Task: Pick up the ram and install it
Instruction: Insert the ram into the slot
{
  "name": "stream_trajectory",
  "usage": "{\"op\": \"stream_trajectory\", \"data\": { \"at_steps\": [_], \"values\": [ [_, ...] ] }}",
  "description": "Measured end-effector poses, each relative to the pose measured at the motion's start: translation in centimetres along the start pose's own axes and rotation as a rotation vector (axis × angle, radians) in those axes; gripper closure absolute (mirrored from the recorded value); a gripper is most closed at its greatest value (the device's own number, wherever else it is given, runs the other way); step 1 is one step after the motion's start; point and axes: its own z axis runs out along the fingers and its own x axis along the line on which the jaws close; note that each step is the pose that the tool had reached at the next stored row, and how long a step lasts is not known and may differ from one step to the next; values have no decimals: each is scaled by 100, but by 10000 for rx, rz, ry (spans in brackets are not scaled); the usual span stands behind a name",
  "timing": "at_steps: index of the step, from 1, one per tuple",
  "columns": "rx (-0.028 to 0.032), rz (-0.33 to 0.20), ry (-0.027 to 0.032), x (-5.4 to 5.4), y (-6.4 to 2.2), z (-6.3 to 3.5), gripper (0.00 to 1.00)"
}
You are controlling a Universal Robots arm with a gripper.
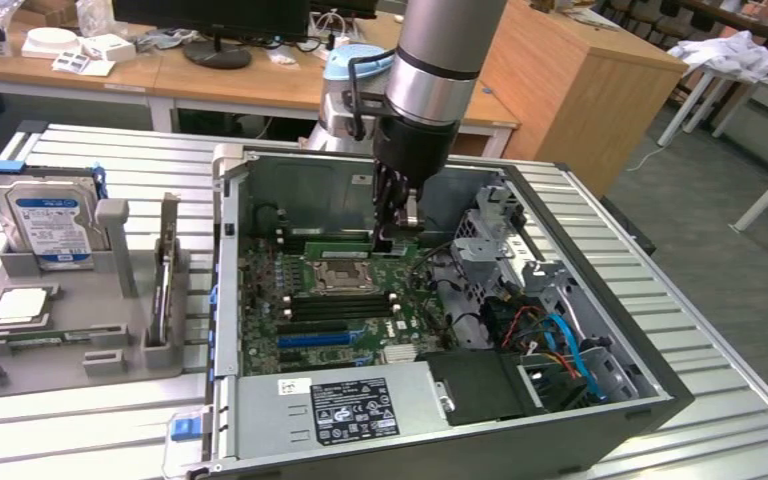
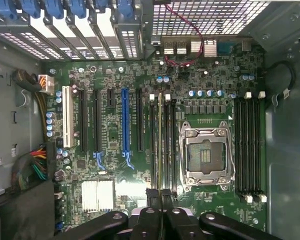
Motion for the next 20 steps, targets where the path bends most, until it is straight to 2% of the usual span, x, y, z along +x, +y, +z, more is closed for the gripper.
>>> {"op": "stream_trajectory", "data": {
  "at_steps": [20],
  "values": [
    [0,0,0,3,-2,252,88]
  ]
}}
